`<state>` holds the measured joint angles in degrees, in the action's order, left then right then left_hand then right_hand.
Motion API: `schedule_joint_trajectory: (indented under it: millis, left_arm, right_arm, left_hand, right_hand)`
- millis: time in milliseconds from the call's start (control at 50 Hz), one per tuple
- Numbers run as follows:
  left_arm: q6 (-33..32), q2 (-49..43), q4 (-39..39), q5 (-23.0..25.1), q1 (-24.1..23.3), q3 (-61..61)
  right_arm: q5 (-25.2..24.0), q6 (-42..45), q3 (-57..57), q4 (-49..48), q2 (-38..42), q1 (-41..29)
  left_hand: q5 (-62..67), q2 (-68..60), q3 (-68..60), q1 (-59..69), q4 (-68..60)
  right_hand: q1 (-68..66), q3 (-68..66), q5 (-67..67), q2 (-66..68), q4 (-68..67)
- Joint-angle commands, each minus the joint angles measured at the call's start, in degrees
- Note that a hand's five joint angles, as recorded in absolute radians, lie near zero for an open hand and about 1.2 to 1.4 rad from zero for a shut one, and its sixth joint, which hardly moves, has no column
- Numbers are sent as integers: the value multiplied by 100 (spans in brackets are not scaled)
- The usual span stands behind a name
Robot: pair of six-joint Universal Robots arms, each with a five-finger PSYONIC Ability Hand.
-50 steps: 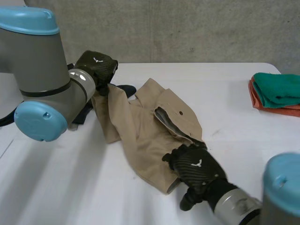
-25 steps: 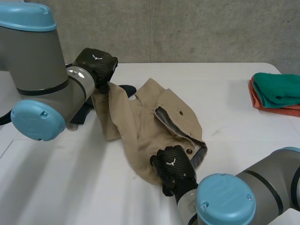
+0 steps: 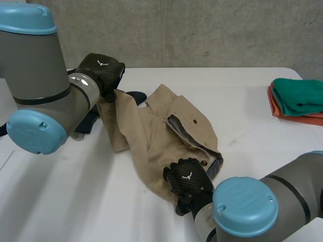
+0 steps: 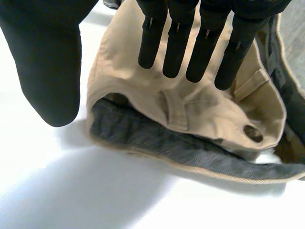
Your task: Fold the laundry.
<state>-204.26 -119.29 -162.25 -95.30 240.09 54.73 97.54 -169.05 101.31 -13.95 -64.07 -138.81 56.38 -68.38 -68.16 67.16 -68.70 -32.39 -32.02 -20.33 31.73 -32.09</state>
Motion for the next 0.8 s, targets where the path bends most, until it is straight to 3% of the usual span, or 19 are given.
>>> schedule_joint_trajectory:
  millis: [20,40,80,160,260,360,500,600,660,800]
  left_arm:
    - [0,-15,0,-7,-6,21]
    - [0,-15,0,-7,3,21]
    - [9,2,27,-7,3,29]
    - [18,134,53,-15,12,82]
    - [18,555,193,-50,56,196]
    - [26,1231,404,11,65,267]
    - [62,2603,958,432,82,513]
    - [0,3008,1151,854,82,644]
    - [-131,2938,1231,1074,126,750]
    - [-545,1560,1161,1118,407,698]
  right_arm:
    - [169,82,-190,-231,526,-23]
    - [221,108,-216,-257,561,-15]
    - [414,144,-287,-424,615,12]
    - [792,196,-191,-932,239,152]
    - [714,346,-67,-1057,-948,547]
    - [232,653,-260,-856,-1731,1206]
    - [-471,952,-1646,820,-2461,2365]
    - [-981,1040,-2430,1710,-2313,2797]
    - [-1228,1110,-2808,2045,-1804,2965]
    - [-1308,1277,-3503,2011,-450,2851]
  left_hand:
    - [1362,-1162,-1184,1284,-1130]
    - [1362,-1162,-1184,1284,-1130]
    - [1362,-1162,-1184,1284,-1130]
    - [1362,-1162,-1184,1284,-1130]
    - [1362,-1162,-1184,1284,-1130]
    - [1362,-1162,-1184,1284,-1130]
    - [1362,-1162,-1184,1284,-1130]
    - [1362,-1162,-1184,1284,-1130]
    - [1362,-1162,-1184,1284,-1130]
    - [1362,-1162,-1184,1284,-1130]
  right_hand:
    - [-501,-538,-707,567,-531]
    - [-936,-973,-1142,1002,-965]
    - [-4746,-4783,-4951,4811,-4775]
    - [-4761,-4798,-4967,4827,-4791]
    - [-4761,-4798,-4967,4827,-4791]
    - [-4761,-4798,-4967,4827,-4791]
    - [-4761,-4798,-4967,4827,-4791]
    - [-4761,-4798,-4967,4827,-4791]
    - [-4761,-4798,-4967,4827,-4791]
    - [-4761,-4798,-4967,4827,-4791]
